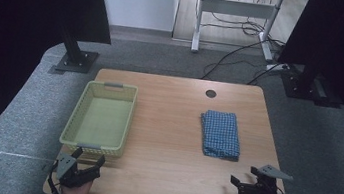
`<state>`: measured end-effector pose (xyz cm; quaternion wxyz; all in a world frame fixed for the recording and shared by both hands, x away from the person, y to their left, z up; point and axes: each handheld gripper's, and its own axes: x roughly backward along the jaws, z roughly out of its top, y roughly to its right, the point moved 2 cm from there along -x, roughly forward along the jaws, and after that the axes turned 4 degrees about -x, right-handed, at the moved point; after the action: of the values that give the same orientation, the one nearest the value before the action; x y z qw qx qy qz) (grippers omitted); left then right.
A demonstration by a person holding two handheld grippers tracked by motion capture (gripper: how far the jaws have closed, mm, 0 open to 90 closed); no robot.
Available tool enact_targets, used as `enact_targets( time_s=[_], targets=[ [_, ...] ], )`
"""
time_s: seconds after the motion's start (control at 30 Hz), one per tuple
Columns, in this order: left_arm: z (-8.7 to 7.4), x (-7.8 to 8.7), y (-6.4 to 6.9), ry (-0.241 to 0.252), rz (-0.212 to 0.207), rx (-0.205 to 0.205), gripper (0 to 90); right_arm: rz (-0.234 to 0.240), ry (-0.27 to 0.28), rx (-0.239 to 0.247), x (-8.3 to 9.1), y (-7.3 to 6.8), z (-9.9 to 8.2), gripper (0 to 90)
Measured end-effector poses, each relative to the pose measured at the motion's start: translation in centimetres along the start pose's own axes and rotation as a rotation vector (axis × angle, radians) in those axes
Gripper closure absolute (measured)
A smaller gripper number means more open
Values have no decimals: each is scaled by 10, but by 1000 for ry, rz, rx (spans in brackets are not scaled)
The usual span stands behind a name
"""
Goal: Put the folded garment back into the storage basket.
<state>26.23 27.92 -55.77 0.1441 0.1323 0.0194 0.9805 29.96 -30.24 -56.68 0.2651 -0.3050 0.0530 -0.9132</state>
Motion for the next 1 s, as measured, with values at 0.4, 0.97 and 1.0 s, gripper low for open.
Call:
enact_targets(
  time_s=[0.4, 0.97, 1.0],
  targets=[
    [0, 0, 0, -9, 8, -8, 51, -22, 36, 7, 5, -2, 2, 4],
    [0, 0, 1, -14, 3, -5, 54, -30, 117, -46, 35, 3, 29, 8],
    [0, 0, 0, -17, 2, -6, 54, -29, 121, -44, 36, 3, 30, 10]
  ],
)
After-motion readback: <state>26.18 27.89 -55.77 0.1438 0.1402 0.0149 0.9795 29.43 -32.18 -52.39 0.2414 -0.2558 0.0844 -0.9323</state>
